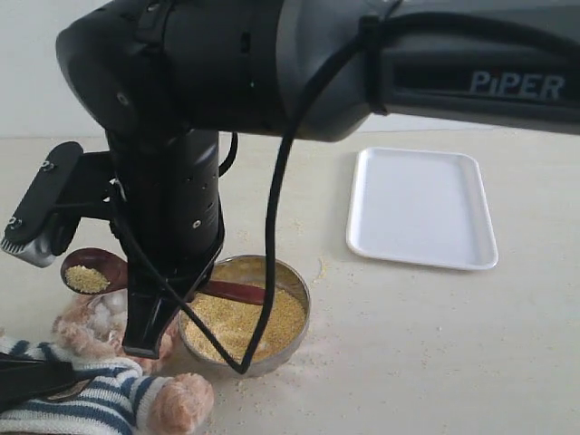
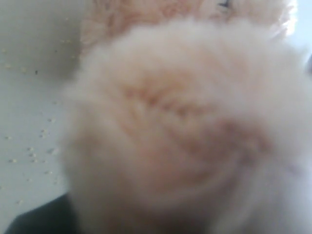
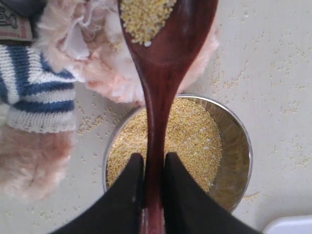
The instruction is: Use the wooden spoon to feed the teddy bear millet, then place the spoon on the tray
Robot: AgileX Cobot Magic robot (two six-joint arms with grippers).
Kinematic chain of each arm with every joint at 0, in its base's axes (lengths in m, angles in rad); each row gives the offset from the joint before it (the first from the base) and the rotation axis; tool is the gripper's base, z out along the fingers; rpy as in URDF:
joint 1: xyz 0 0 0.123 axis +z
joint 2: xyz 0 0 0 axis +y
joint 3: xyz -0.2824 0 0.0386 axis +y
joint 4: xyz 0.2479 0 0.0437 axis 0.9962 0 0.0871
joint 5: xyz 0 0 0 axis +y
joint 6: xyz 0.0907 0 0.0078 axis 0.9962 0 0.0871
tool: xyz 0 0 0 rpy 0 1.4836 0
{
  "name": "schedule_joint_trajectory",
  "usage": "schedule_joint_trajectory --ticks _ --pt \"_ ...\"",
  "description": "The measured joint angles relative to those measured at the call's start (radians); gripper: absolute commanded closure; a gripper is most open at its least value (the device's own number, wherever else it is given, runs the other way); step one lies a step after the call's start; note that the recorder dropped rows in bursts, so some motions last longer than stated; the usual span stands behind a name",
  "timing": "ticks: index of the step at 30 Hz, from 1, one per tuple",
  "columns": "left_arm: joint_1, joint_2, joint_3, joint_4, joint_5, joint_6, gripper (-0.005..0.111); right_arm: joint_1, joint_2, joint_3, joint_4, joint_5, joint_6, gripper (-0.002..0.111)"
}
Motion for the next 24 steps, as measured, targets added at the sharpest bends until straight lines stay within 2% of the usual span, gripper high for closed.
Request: schedule_joint_trajectory --ticks 16,24 --pt "0.000 0.000 0.000 0.000 0.055 0.020 0.102 0.002 0.000 -0.004 -0.089 0.059 0.009 0.108" --pt "0.000 0.000 0.000 -0.004 0.057 0.028 0.102 0.079 0.010 -0.004 -0.220 0.030 0.077 0.108"
